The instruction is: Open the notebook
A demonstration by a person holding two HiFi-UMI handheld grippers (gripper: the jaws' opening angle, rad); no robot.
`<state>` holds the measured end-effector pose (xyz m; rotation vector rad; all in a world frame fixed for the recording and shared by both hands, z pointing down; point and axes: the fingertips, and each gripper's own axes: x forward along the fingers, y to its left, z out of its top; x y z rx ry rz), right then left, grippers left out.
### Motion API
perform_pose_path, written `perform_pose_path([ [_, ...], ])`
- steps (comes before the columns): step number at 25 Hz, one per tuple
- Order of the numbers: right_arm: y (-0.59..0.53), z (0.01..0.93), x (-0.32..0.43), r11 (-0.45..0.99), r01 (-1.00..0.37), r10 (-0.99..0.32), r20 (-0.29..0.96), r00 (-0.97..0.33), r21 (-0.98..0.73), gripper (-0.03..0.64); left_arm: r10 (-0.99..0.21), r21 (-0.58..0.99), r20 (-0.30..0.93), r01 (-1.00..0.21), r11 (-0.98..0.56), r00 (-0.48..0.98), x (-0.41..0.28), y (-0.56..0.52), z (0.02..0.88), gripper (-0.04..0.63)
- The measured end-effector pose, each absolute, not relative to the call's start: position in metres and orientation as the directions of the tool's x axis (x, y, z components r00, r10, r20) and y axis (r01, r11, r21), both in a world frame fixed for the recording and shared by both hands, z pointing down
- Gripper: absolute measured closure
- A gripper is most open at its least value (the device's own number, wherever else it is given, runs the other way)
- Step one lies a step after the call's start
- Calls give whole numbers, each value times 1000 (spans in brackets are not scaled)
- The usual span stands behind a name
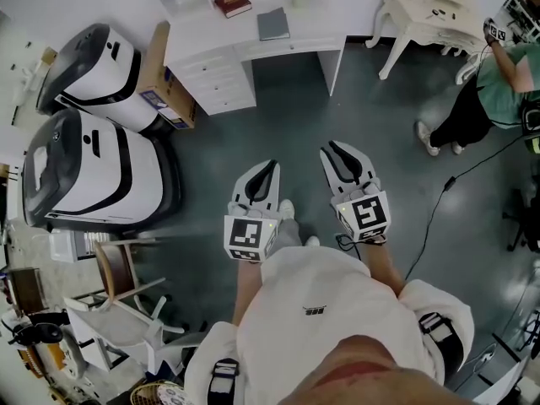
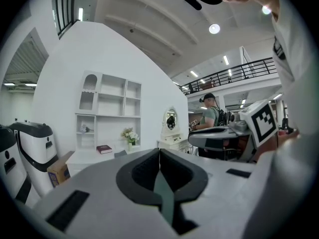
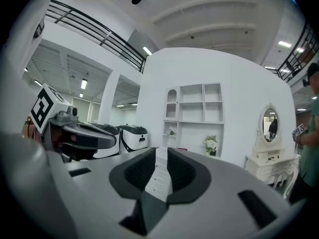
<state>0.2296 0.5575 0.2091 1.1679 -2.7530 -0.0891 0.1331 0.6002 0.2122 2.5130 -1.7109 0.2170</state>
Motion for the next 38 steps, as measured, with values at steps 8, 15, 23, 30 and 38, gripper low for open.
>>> perform_pose_path([
  [8, 493, 211, 203, 671, -734, -742, 119, -660, 110, 566, -909, -7, 186, -924, -382, 374, 102, 534, 216, 595],
  [15, 452, 212, 166, 671, -732, -741, 142, -657, 114, 566, -902, 7, 184, -918, -397, 392, 69, 488, 214, 595],
  [23, 416, 213, 133, 650, -752, -759, 148, -634, 113, 560, -885, 19, 186, -902, -431, 427, 38, 447, 218, 595],
  [30, 391, 219, 121, 643, -759, -764, 152, -627, 101, 557, -886, 12, 186, -902, -431, 425, 22, 419, 220, 595],
  [38, 360, 221, 113, 632, -769, -774, 149, -616, 101, 557, -880, 15, 184, -896, -443, 438, 13, 387, 223, 595],
])
